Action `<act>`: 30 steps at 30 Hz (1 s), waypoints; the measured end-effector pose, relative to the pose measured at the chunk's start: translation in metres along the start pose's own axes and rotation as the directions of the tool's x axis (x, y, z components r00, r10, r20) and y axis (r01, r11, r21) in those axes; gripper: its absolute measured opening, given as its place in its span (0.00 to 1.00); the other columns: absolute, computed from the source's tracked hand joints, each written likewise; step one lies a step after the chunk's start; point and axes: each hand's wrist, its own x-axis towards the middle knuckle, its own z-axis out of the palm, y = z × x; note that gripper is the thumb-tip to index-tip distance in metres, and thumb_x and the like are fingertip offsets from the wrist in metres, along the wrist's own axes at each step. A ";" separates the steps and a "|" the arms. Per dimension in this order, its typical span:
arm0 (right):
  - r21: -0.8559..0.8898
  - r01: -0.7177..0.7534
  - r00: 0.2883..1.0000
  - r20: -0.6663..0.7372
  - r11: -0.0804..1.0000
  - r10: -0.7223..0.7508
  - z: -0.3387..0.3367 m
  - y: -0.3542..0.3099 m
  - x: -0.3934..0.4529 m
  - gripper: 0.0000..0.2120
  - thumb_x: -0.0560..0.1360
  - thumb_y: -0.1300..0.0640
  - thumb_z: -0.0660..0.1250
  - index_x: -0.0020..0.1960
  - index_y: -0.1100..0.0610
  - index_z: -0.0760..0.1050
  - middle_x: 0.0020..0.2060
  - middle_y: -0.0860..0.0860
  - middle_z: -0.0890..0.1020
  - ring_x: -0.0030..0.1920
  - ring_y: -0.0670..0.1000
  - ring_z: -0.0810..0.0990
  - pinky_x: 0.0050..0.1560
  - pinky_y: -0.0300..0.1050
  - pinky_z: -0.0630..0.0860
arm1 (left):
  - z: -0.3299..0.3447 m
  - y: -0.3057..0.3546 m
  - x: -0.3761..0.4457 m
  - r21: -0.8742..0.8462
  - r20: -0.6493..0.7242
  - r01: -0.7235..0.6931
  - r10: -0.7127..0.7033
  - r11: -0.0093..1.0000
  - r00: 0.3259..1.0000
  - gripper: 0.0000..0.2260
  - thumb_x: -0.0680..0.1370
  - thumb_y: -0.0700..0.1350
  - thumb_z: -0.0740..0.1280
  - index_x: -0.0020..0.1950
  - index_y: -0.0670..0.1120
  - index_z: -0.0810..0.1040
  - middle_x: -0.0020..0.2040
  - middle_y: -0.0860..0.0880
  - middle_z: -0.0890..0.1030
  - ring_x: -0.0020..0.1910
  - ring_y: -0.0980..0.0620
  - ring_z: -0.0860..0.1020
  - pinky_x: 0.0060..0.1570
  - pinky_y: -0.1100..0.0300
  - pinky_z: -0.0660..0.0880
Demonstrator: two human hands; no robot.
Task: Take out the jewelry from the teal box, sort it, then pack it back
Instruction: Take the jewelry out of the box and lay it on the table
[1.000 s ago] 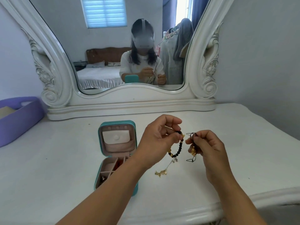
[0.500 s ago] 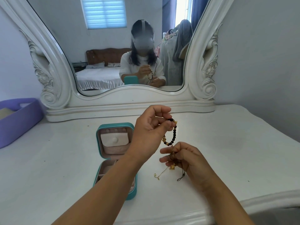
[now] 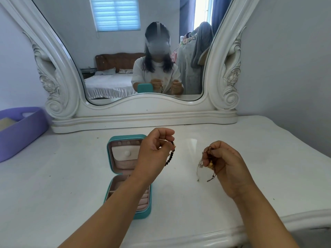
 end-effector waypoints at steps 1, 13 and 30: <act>0.014 0.005 1.000 0.006 1.000 -0.005 0.001 -0.003 0.001 0.10 0.71 0.70 0.55 0.34 0.61 0.70 0.26 0.53 0.77 0.26 0.51 0.73 0.32 0.43 0.69 | 0.001 0.000 -0.001 0.009 0.021 0.015 -0.015 1.000 1.000 0.16 0.73 0.29 0.60 0.45 0.50 0.76 0.42 0.50 0.78 0.31 0.63 0.76 0.29 0.73 0.70; -0.105 0.072 0.986 0.158 0.992 -0.054 0.001 -0.031 -0.011 0.02 0.63 0.62 0.63 0.35 0.59 0.75 0.29 0.53 0.82 0.29 0.47 0.74 0.31 0.36 0.70 | 0.011 0.007 -0.014 -0.138 0.252 0.125 -0.088 0.983 0.964 0.14 0.74 0.29 0.61 0.46 0.48 0.77 0.41 0.48 0.77 0.32 0.55 0.79 0.23 0.63 0.71; -0.310 -0.194 0.969 0.087 0.931 0.231 -0.005 0.018 0.002 0.09 0.72 0.69 0.62 0.36 0.60 0.75 0.38 0.59 0.83 0.33 0.51 0.77 0.37 0.43 0.71 | 0.010 -0.044 -0.012 0.728 0.302 -0.081 -0.212 0.681 0.929 0.19 0.74 0.33 0.56 0.61 0.49 0.72 0.58 0.51 0.75 0.54 0.52 0.73 0.53 0.62 0.70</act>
